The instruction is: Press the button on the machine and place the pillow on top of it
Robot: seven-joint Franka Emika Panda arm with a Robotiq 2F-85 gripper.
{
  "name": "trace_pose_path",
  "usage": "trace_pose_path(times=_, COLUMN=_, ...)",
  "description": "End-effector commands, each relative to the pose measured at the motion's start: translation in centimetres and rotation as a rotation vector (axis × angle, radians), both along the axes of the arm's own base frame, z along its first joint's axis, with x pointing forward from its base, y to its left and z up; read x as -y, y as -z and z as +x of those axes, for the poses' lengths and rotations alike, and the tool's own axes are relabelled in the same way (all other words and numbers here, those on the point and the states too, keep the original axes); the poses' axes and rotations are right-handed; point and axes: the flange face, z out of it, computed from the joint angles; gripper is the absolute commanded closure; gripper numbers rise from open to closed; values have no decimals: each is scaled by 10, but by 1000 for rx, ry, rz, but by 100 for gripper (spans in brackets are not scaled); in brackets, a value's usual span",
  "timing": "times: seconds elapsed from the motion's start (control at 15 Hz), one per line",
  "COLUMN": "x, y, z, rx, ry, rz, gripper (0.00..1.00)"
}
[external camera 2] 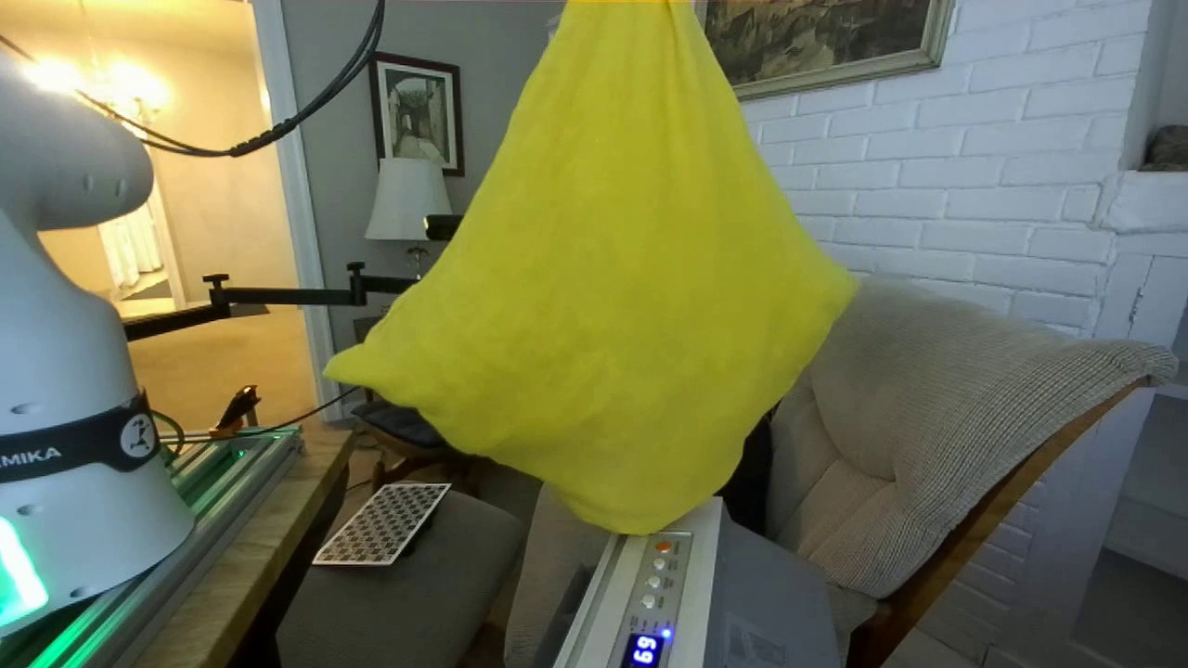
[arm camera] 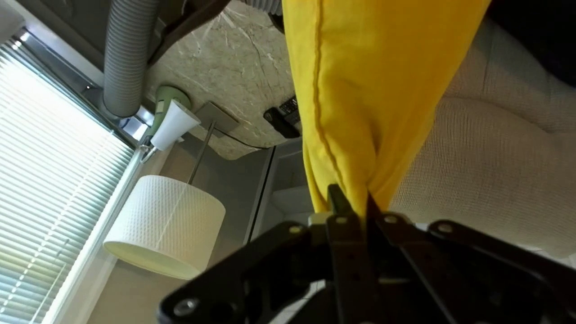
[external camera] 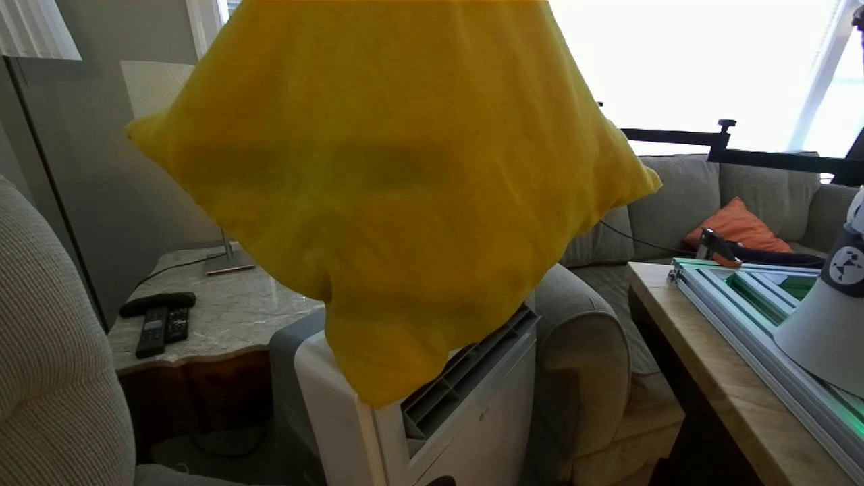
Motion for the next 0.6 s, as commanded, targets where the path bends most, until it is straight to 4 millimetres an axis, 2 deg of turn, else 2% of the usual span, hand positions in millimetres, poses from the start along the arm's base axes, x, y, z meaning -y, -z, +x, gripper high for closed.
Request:
trace_pose_path(times=0.0, x=30, y=14, z=-16, rx=5, ry=61, rz=30, gripper=98)
trace_pose_path(times=0.2, x=65, y=38, z=-22, rx=11, ry=118, rz=82, gripper=98)
trace_pose_path(times=0.53, x=121, y=79, z=-21, rx=106, ry=206, rz=131, gripper=98)
